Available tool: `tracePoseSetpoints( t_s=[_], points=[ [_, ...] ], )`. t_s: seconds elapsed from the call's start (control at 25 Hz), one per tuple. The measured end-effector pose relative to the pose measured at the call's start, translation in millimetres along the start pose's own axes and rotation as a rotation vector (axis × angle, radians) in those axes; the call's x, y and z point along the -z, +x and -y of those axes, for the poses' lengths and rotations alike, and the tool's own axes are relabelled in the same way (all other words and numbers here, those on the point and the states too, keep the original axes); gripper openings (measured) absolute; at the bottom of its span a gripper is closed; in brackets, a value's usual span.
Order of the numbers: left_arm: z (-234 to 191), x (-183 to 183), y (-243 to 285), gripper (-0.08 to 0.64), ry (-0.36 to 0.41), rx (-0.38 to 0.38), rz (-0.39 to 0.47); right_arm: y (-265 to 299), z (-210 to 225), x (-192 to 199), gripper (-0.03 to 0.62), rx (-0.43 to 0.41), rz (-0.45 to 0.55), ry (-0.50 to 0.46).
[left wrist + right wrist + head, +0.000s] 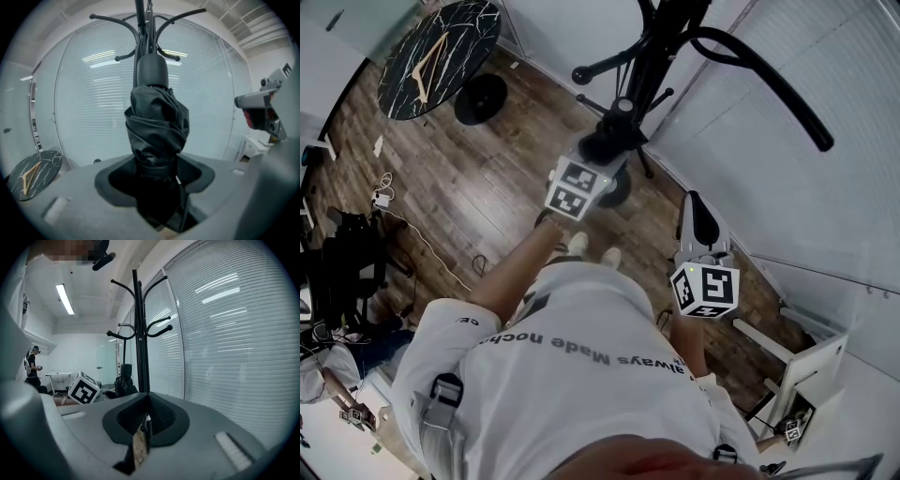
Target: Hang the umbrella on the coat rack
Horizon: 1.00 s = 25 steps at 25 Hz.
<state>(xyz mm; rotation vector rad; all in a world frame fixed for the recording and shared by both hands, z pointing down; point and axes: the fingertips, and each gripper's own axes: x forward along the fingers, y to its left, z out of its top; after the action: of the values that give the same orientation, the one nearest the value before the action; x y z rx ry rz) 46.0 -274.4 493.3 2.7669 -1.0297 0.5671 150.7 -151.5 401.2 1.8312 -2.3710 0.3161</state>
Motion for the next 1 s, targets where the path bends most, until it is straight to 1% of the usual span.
tracePoseSetpoints(
  t_s=[0.44,0.64,0.84,1.0],
  points=[
    [-5,-1,-2,0.255,0.037,-0.014,0.008,3,-3,-3,0.002,-0.005,0.009,-0.019],
    [-7,-3,-7,0.262,0.037,-0.029,0.019,4,-4,-8,0.002,-0.004,0.02,-0.031],
    [-8,-12,-19,0.266,0.035,-0.041,0.048,5,-6,-14,0.002,-0.008,0.032,-0.039],
    [-4,-26,-35,0.265,0.035,-0.04,0.086,6,-9,-18,0.002,-0.013,0.039,-0.039]
  ],
)
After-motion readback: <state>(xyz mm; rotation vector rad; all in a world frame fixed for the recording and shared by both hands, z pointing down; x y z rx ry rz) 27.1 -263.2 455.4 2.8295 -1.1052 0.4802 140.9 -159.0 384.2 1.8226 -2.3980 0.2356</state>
